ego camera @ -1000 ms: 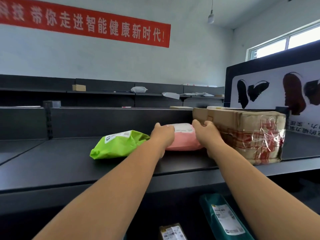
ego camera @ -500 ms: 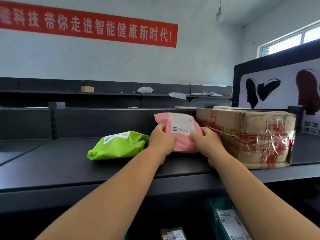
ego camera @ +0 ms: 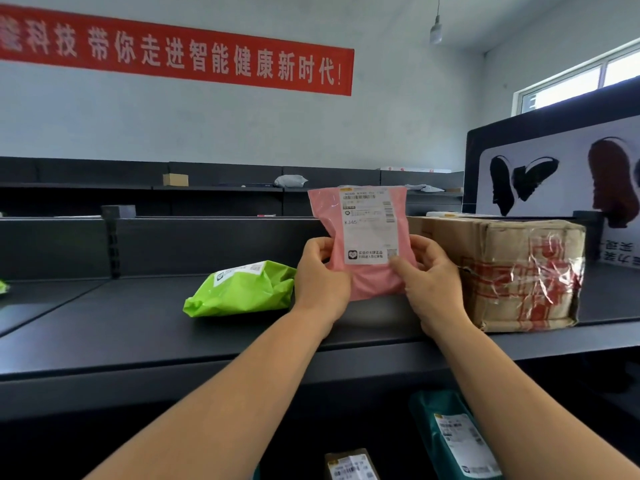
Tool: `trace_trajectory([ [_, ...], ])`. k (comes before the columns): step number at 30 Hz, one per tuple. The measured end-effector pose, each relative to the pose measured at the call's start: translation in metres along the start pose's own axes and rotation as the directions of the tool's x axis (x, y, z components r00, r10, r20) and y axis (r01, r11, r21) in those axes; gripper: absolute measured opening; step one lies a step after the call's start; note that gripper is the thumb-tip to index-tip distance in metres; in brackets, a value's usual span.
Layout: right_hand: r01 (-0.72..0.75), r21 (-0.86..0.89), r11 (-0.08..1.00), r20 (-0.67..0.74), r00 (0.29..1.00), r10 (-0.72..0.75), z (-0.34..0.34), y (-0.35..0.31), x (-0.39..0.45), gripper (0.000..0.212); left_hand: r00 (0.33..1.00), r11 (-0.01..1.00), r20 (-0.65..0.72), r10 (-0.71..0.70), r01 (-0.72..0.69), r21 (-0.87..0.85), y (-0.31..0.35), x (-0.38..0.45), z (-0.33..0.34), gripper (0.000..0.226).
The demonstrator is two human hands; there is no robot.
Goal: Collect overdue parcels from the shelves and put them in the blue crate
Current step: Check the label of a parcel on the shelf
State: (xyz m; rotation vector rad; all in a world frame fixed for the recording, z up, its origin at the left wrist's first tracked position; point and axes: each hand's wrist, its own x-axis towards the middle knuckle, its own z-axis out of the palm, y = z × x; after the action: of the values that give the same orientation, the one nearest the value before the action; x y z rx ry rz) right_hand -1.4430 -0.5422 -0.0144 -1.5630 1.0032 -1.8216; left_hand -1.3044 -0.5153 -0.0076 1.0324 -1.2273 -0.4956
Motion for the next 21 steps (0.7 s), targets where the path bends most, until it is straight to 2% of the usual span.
trace_trajectory([
  [7,0.022,-0.04,0.999,-0.025,0.999,-0.023,-0.002,0.001,0.0,0.032,1.0,1.0,-0.002,0.012,-0.012,0.015,-0.003,-0.001,0.003,0.034],
  [9,0.028,-0.111,0.993,-0.038,0.999,-0.032,-0.004,0.001,0.0,0.032,1.0,0.999,-0.007,0.0,0.001,0.036,-0.004,0.001,0.006,0.033],
  [12,0.037,-0.239,0.97,-0.046,0.998,-0.049,-0.004,-0.003,-0.002,0.043,0.998,0.994,0.0,-0.059,0.059,0.089,-0.005,0.004,0.009,0.03],
  [15,0.056,-0.278,0.959,-0.018,0.998,-0.063,-0.003,-0.008,-0.006,0.052,0.992,0.968,0.021,-0.121,0.114,0.225,-0.005,0.006,0.009,0.048],
  [18,0.099,-0.345,0.933,-0.021,0.993,-0.114,-0.005,-0.018,-0.008,0.055,0.996,0.943,0.027,-0.085,0.071,0.325,0.001,0.007,0.009,0.057],
  [21,0.148,-0.351,0.925,-0.039,0.984,-0.173,-0.012,-0.034,-0.006,0.056,0.999,0.946,0.02,-0.027,0.019,0.324,0.019,0.008,0.016,0.061],
])
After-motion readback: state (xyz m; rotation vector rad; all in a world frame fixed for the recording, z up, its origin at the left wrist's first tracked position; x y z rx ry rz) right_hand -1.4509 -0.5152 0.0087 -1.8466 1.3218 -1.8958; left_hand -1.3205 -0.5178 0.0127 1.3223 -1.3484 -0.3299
